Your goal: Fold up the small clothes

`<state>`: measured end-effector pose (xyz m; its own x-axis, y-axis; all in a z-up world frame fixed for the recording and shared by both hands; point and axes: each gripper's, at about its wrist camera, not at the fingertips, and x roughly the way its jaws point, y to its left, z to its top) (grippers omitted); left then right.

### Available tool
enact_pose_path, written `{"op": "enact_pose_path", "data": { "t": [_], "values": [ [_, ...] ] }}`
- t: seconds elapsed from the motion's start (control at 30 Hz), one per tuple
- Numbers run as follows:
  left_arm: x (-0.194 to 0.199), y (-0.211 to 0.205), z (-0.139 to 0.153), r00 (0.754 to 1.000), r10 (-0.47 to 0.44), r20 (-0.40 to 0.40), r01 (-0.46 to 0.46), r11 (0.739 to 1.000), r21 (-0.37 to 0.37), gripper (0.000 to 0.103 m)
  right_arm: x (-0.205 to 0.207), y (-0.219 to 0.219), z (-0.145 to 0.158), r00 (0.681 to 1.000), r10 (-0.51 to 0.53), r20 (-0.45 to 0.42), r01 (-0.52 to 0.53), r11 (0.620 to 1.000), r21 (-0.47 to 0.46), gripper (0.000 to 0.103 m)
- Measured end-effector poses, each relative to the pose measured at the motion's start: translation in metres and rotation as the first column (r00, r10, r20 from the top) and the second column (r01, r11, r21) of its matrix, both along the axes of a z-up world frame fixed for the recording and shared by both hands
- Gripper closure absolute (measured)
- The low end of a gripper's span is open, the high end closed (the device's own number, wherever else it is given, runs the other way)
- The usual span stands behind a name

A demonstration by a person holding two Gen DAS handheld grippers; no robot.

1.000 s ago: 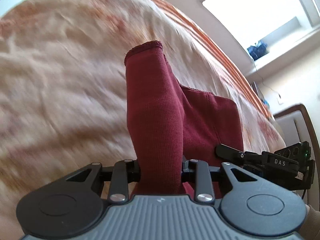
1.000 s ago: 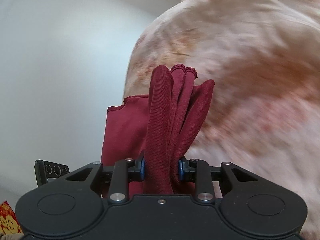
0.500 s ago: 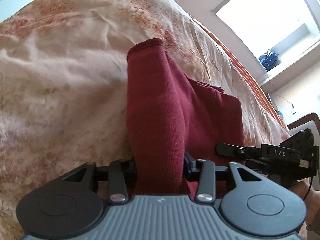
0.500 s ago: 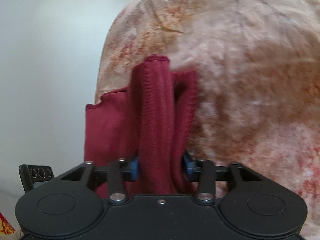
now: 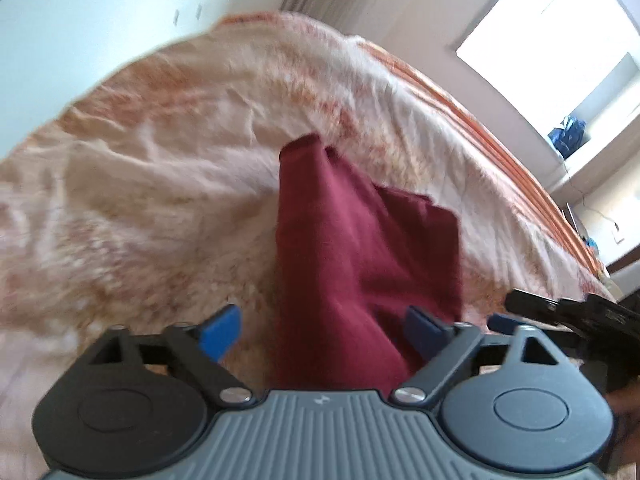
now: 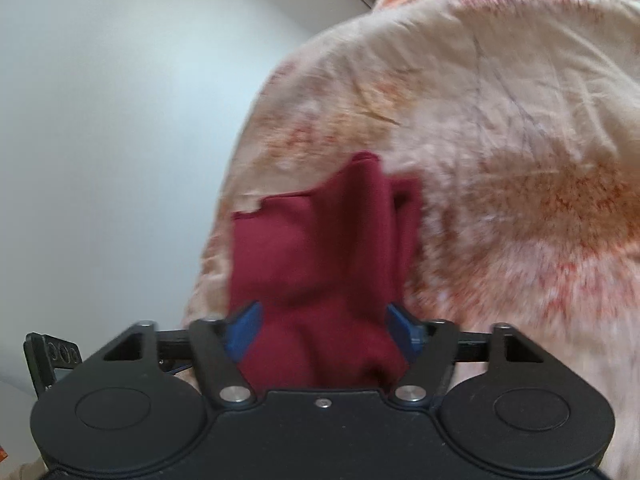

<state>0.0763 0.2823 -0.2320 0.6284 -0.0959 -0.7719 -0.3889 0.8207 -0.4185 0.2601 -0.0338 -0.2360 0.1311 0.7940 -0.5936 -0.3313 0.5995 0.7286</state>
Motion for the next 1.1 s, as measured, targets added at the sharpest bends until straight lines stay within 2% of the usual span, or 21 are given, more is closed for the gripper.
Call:
{"op": "enact_pose_path", "data": {
  "t": [0.1,0.2,0.4,0.5,0.6,0.73,0.87,0.97,1.1],
  "values": [
    [-0.031,-0.022,0.035,0.999,0.011,0.037,-0.012,1.0,0.01,0.003,-0.032,-0.015,0.043,0.999,0.017,0.029,-0.017,1.0,0.008,0.012],
    [-0.062,-0.047,0.07,0.998,0.025,0.065,-0.028,0.999,0.035,0.001,-0.062,-0.029,0.086,0.995,0.039,0.093,-0.038,0.999,-0.016,0.003],
    [-0.12,-0.086,0.127,0.993,0.078,0.092,-0.082,0.996,0.04,0.0,-0.125,-0.058,0.167,0.963,0.093,0.254,-0.075,0.994,-0.083,0.001],
    [-0.147,-0.103,0.151,0.991,0.096,0.094,-0.102,0.993,0.055,0.0,-0.159,-0.067,0.197,0.946,0.132,0.297,-0.083,0.982,-0.171,0.001],
    [-0.173,-0.121,0.171,0.987,0.127,0.095,-0.135,0.987,0.085,0.0,-0.194,-0.081,0.213,0.93,0.177,0.324,-0.117,0.973,-0.197,0.001],
    [-0.207,-0.15,0.186,0.99,0.119,0.071,-0.128,0.981,0.142,0.0,-0.23,-0.107,0.217,0.915,0.205,0.347,-0.127,0.964,-0.233,0.001],
    [-0.231,-0.177,0.186,0.995,0.101,0.027,-0.104,0.976,0.191,0.0,-0.252,-0.129,0.219,0.929,0.179,0.324,-0.109,0.969,-0.223,0.001],
    [-0.245,-0.191,0.188,0.996,0.079,0.039,-0.086,0.976,0.202,0.0,-0.263,-0.137,0.227,0.919,0.162,0.359,-0.09,0.974,-0.209,0.001],
    [-0.25,-0.2,0.196,0.994,0.093,0.06,-0.104,0.971,0.216,0.0,-0.267,-0.14,0.235,0.908,0.18,0.378,-0.105,0.972,-0.208,0.001]
  ]
}}
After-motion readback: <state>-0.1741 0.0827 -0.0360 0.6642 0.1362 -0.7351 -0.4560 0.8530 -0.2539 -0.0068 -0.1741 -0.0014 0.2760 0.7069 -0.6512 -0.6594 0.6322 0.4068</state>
